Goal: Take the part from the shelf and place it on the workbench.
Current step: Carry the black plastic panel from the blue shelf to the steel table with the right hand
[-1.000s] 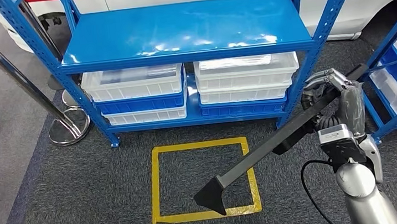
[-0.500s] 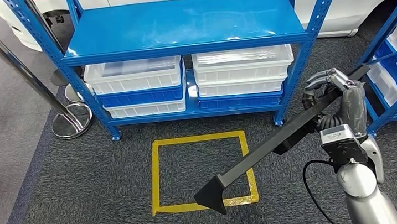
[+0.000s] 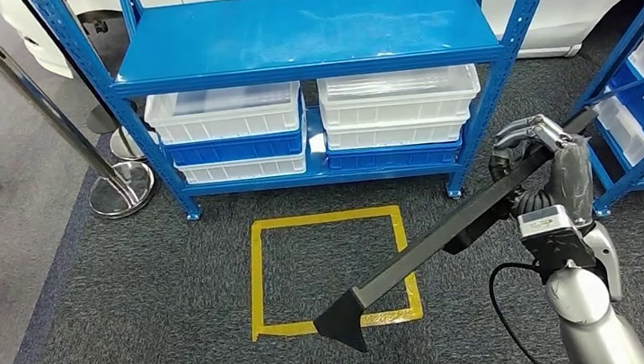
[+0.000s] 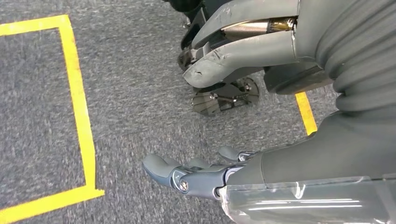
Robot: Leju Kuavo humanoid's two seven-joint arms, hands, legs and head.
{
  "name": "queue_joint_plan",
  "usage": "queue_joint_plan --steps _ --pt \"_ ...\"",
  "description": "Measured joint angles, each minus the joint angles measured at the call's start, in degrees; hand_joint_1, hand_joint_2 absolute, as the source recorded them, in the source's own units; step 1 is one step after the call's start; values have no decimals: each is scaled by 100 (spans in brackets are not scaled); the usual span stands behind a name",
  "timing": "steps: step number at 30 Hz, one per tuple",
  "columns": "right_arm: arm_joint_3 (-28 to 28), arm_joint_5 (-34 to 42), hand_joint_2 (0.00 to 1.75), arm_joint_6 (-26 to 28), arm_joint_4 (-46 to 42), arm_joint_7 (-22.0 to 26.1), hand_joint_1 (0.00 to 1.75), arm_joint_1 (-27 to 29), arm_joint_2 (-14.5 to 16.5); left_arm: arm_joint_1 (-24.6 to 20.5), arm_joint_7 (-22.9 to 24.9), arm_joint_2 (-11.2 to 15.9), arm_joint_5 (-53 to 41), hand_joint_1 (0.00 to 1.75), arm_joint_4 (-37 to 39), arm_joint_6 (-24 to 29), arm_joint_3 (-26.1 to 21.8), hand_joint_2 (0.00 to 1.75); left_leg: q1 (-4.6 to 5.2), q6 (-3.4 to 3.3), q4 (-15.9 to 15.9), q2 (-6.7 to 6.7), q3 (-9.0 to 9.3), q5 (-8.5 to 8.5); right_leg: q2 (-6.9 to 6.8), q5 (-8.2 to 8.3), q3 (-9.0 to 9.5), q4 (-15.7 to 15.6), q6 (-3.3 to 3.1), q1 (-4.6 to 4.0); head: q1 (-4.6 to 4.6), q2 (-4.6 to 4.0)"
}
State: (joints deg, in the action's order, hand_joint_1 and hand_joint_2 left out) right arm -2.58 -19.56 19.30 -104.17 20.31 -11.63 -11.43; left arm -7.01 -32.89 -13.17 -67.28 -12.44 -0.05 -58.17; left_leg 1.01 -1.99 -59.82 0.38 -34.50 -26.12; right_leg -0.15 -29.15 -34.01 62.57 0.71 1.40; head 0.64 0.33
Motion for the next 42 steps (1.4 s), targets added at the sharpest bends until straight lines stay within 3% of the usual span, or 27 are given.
queue_joint_plan --steps 3,5,8,10,11,14,15,19,21,23,24,25,26,29,31,34,36,39,40,41,42 --pt "0 3 175 7 -7 0 175 -5 -1 3 22 2 -14 0 0 24 11 175 5 64 -86 -6 -78 -5 16 17 -50 -20 -93 -11 1 0" --pt "0 5 175 10 -7 1 175 -11 0 3 46 3 -18 0 0 40 24 175 -13 129 -282 -20 -155 -153 15 48 -52 -32 -144 1 3 0" --pt "0 6 175 10 -8 2 175 -14 1 5 79 3 -9 0 2 49 37 175 -69 216 -1189 -30 -529 -631 8 68 -62 -35 -180 -17 3 0" --pt "0 6 175 10 -7 2 175 -12 2 11 98 3 -6 0 5 50 38 175 -82 209 -1506 -31 -658 -675 8 71 -65 -35 -185 -37 3 0" --pt "0 5 175 10 -7 2 175 -11 1 12 105 3 -6 0 7 52 38 175 -76 182 -1375 -32 -587 -550 11 73 -63 -35 -187 -44 3 0" --pt "0 5 175 10 -7 3 175 -12 0 1 113 8 -5 0 8 63 40 175 -5 49 -364 -39 -73 -87 15 90 -52 -53 -177 -44 1 0" --pt "0 5 175 10 -5 5 175 -11 1 -4 114 11 -3 0 8 64 40 175 27 17 -135 -43 35 -27 14 107 -57 -66 -155 -31 1 0" --pt "0 10 175 6 4 8 175 -10 1 -11 120 15 5 0 9 62 41 175 81 -65 181 -32 129 87 7 163 -86 -130 -28 21 2 0" --pt "0 19 175 7 4 12 175 -23 -1 -22 125 13 4 0 9 59 43 175 54 -113 361 -8 175 202 9 -54 -182 102 -6 4 -1 0" --pt "0 26 175 8 9 15 175 -25 -1 -33 133 11 2 0 9 53 44 175 45 -136 382 0 138 246 14 -439 -436 730 8 -5 -2 0" --pt "0 27 175 8 14 15 175 -18 -1 -34 138 10 1 0 9 50 44 175 43 -137 351 1 98 251 15 -565 -549 1023 27 -4 -1 0" --pt "0 27 175 8 21 15 175 -10 -1 -31 143 9 -1 0 10 47 44 175 39 -135 308 2 55 252 14 -592 -593 1172 52 3 -1 0" --pt "0 28 175 8 27 15 175 -5 -1 -29 146 8 -2 0 10 44 44 175 30 -130 254 2 5 251 11 -518 -543 1124 78 14 0 0" --pt "0 28 175 8 34 16 175 -12 -1 -32 149 4 -2 0 11 40 44 175 -1 -64 9 -4 -179 217 10 -144 -84 281 132 55 -1 0" --pt "0 28 175 10 34 15 175 -15 -3 -30 149 5 0 0 11 38 44 175 6 1 -128 -16 -285 205 38 -90 -7 64 58 42 3 0" --pt "0 28 175 12 36 15 175 -10 -3 -21 151 8 4 0 11 38 44 175 3 67 -180 -31 -348 225 47 -1 -80 90 -95 22 5 0" --pt "0 28 175 12 34 16 175 -21 -3 -21 151 8 5 0 11 39 44 175 -23 128 -433 -39 -445 -27 30 79 -134 67 -171 26 5 0" --pt "0 28 175 13 33 17 175 -24 -3 -22 152 8 5 0 11 40 44 175 -76 203 -1360 -40 -711 -702 19 196 -275 59 -216 1 5 0" --pt "0 28 175 13 33 17 175 -23 -3 -20 152 8 5 0 11 40 44 175 -85 204 -1569 -41 -735 -821 17 233 -329 59 -217 -13 5 0" --pt "0 28 175 13 33 17 175 -22 -3 -18 152 8 5 0 11 40 44 175 -88 187 -1574 -42 -648 -836 16 276 -385 59 -217 -27 6 0" --pt "0 28 175 13 32 17 175 -22 -3 -17 152 8 6 0 11 42 44 175 -83 155 -1361 -43 -447 -763 17 319 -437 58 -216 -39 6 0"
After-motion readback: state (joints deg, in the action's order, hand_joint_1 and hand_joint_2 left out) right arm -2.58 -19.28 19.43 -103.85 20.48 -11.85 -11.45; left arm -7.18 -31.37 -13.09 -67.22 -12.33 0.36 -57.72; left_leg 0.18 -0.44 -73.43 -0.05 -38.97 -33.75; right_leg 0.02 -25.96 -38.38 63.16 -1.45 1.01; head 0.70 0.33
